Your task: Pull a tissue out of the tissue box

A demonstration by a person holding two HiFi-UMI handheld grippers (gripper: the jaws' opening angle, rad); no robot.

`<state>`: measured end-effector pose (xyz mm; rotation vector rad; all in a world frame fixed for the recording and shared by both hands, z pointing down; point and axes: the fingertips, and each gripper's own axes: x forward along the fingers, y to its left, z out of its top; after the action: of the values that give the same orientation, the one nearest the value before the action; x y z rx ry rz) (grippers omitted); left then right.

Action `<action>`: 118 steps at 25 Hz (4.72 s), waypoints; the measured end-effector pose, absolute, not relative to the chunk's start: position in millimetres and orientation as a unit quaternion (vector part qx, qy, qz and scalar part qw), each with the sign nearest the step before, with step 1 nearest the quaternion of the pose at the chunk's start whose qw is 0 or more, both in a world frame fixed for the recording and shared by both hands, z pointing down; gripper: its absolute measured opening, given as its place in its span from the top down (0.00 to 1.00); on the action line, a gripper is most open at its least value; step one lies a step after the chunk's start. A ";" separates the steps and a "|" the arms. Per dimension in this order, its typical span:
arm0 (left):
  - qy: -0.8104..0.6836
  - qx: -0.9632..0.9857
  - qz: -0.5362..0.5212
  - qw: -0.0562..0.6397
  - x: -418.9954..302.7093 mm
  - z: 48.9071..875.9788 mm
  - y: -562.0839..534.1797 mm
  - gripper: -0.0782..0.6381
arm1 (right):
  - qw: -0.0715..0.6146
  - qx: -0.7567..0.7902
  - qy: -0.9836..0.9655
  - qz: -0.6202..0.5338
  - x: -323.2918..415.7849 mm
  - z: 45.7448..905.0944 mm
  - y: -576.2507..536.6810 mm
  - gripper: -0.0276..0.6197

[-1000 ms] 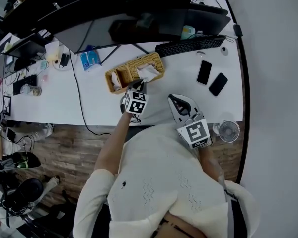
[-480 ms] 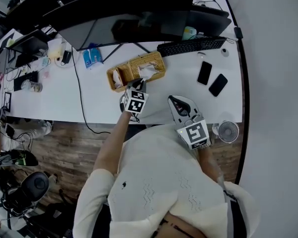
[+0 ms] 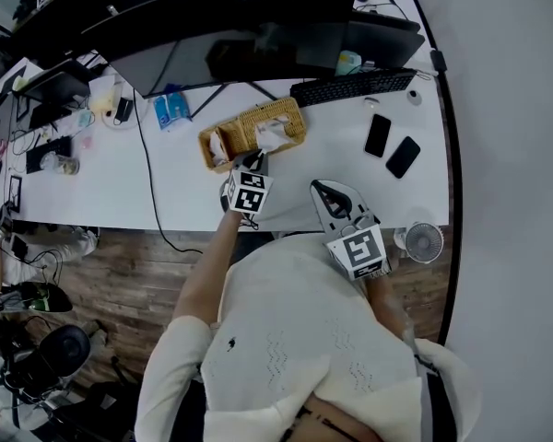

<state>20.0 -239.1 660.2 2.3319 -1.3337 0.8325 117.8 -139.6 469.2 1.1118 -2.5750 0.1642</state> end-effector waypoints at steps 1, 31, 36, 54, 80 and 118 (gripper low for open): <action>-0.469 0.818 0.290 0.164 20.0 659.1 -238.7 0.87 | 0.165 0.390 -0.904 0.057 118.0 468.8 -139.0 0.96; -0.476 0.824 0.258 0.167 12.2 650.9 -207.7 0.87 | 0.170 0.389 -0.904 0.047 106.0 471.0 -112.2 0.96; -0.479 0.825 0.251 0.165 11.2 648.1 -201.1 0.87 | 0.170 0.387 -0.905 0.046 102.9 471.0 -106.1 0.96; -0.499 0.823 0.216 0.162 -7.2 620.7 -164.1 0.87 | 0.175 0.370 -0.912 0.037 85.9 472.6 -88.3 0.96; -0.536 0.829 0.100 0.124 -40.2 527.2 -98.0 0.87 | 0.185 0.342 -0.921 0.036 70.1 479.4 -83.8 0.96; -0.556 0.831 0.009 0.026 -46.8 417.3 -96.5 0.87 | 0.117 0.369 -0.922 -0.011 94.0 409.0 -107.5 0.96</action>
<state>-46.8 -96.5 417.3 2.5678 -1.7168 0.0270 94.0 -107.5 409.0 1.0809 -2.6976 -0.0329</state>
